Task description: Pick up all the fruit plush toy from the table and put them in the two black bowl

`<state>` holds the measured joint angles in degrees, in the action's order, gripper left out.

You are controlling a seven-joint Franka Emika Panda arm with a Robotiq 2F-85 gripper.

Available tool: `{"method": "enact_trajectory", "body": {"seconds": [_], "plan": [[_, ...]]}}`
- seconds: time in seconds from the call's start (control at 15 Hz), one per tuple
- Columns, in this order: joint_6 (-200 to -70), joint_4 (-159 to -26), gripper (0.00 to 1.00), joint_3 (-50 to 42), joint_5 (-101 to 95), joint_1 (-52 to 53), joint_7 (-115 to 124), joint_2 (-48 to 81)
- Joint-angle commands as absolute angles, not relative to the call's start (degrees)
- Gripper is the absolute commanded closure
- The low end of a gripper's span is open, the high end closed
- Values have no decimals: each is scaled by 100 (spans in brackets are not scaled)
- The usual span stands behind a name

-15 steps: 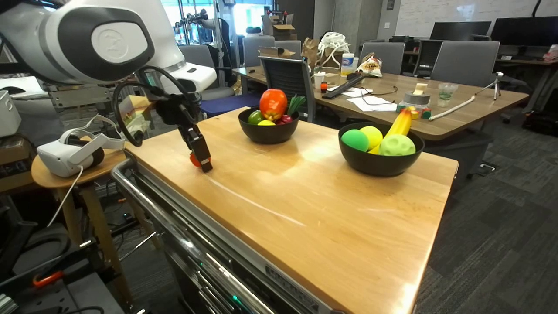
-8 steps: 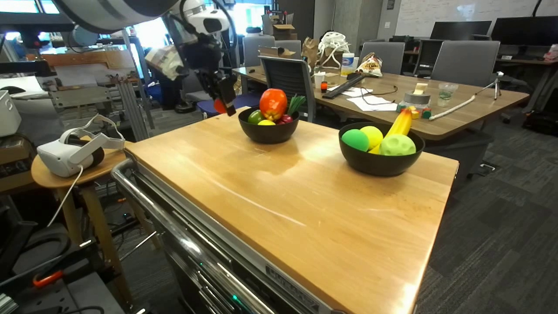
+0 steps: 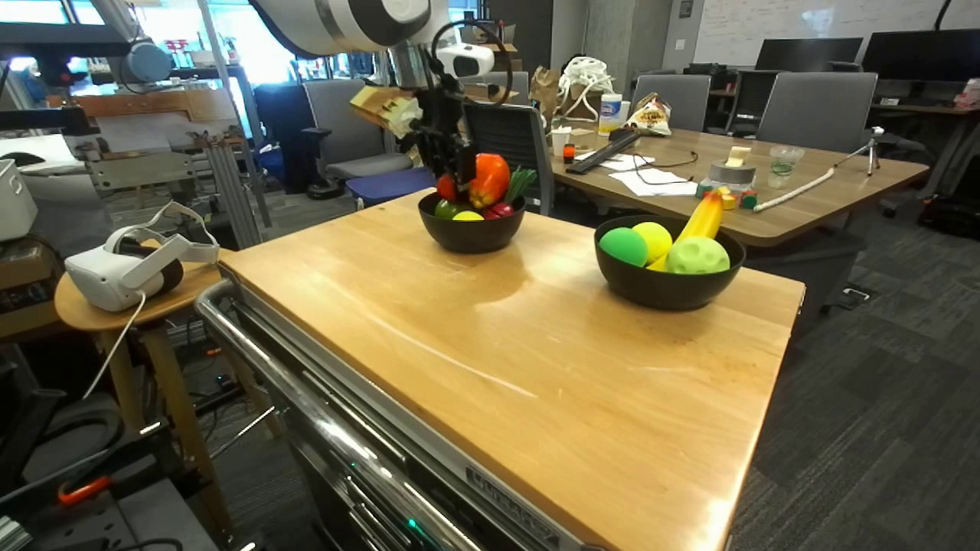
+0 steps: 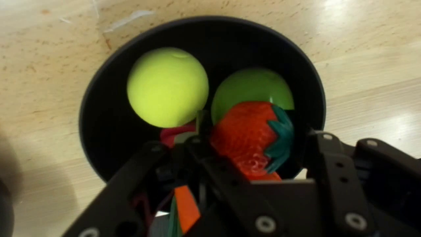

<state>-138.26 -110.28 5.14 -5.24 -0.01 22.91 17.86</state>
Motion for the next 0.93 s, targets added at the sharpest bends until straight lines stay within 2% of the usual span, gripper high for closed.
{"method": "enact_trajectory", "body": {"seconds": [0.0,0.07,0.13,0.47,0.73,0.8,0.87], "plan": [[-12982,-9765,12,331,-140,234,2063,2531],[-12756,-9634,3,314,-84,271,2070,2542],[-12597,-9635,0,255,-141,354,2202,2429],[-11918,-10267,0,55,-458,746,2987,1287],[-12260,-11207,0,170,-368,742,3188,29],[-11989,-10451,0,196,-410,709,3049,833],[-11957,-10588,0,227,-410,691,3061,611]]}}
